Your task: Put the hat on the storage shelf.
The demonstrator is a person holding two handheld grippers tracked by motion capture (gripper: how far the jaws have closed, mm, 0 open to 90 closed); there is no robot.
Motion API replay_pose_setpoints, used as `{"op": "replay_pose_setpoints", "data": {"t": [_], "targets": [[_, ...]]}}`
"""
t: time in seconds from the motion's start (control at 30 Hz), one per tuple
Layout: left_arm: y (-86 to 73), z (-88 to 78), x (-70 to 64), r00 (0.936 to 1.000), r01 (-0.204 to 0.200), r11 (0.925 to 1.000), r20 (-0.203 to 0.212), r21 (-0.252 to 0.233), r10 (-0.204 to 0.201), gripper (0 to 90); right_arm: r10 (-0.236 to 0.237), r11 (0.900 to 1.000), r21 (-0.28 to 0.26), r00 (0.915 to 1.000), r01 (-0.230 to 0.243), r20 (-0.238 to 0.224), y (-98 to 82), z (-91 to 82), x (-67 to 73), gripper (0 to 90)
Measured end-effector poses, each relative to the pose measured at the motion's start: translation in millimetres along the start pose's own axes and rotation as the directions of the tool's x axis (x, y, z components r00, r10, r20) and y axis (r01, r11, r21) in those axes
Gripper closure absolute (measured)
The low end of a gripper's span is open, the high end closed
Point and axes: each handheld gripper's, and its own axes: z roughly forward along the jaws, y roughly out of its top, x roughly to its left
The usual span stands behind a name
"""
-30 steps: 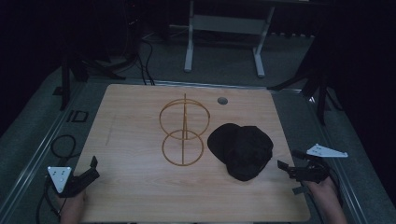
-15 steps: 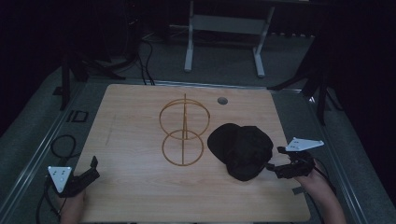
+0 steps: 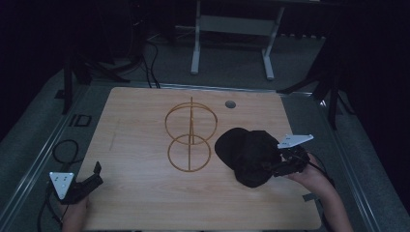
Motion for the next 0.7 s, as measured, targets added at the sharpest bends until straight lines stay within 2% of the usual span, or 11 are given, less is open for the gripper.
{"op": "replay_pose_setpoints", "data": {"t": [0.13,0.23,0.27,0.3,0.33,0.37,0.4,0.43,0.5,0.57,0.7], "targets": [[0.0,0.0,-0.3,1.0000,-0.002,1.0000,0.001,-0.001,0.002,1.8,-0.035,0.997,0.066,0.9988,0.033,0.034,1.3,8.9,0.7,21.3],[0.1,0.2,-0.5,1.0000,-0.005,1.0000,0.002,0.000,0.005,1.8,-0.047,0.996,0.083,0.9976,0.043,0.051,1.5,11.9,0.4,27.6],[0.1,0.2,-0.6,1.0000,-0.006,1.0000,0.004,-0.001,0.006,1.8,-0.056,0.995,0.090,0.9965,0.050,0.063,1.3,13.2,0.2,34.0],[0.1,0.3,-0.8,1.0000,-0.007,1.0000,0.003,-0.001,0.007,1.8,-0.051,0.995,0.088,0.9960,0.045,0.073,-0.1,15.9,-0.7,41.1],[0.1,0.3,-0.8,1.0000,-0.007,1.0000,0.003,-0.001,0.007,1.8,-0.051,0.995,0.088,0.9960,0.045,0.073,-0.1,15.9,-0.7,41.1],[0.1,0.3,-0.9,1.0000,-0.008,1.0000,0.004,-0.001,0.008,1.8,-0.033,0.997,0.078,0.9969,0.027,0.072,-2.2,17.4,-1.6,52.2],[0.1,0.3,-0.9,1.0000,-0.008,1.0000,0.004,-0.001,0.008,1.8,-0.033,0.997,0.078,0.9969,0.027,0.072,-2.2,17.4,-1.6,52.2],[0.1,0.3,-0.8,1.0000,-0.007,1.0000,0.004,-0.001,0.007,1.8,-0.011,0.998,0.067,0.9971,0.006,0.076,-4.6,19.0,-3.4,60.4],[0.1,0.3,-0.8,1.0000,-0.007,1.0000,0.003,-0.001,0.007,1.8,0.001,0.998,0.061,0.9976,-0.005,0.070,-5.5,19.3,-3.9,63.6],[0.1,0.3,-0.9,1.0000,-0.007,1.0000,0.002,-0.001,0.007,1.8,0.014,0.998,0.056,0.9977,-0.017,0.066,-8.1,21.0,-4.3,74.5],[0.1,0.3,-0.8,1.0000,-0.006,1.0000,0.001,-0.001,0.006,1.8,0.037,0.998,0.052,0.9977,-0.040,0.058,-6.8,19.6,-3.4,81.1]]}}
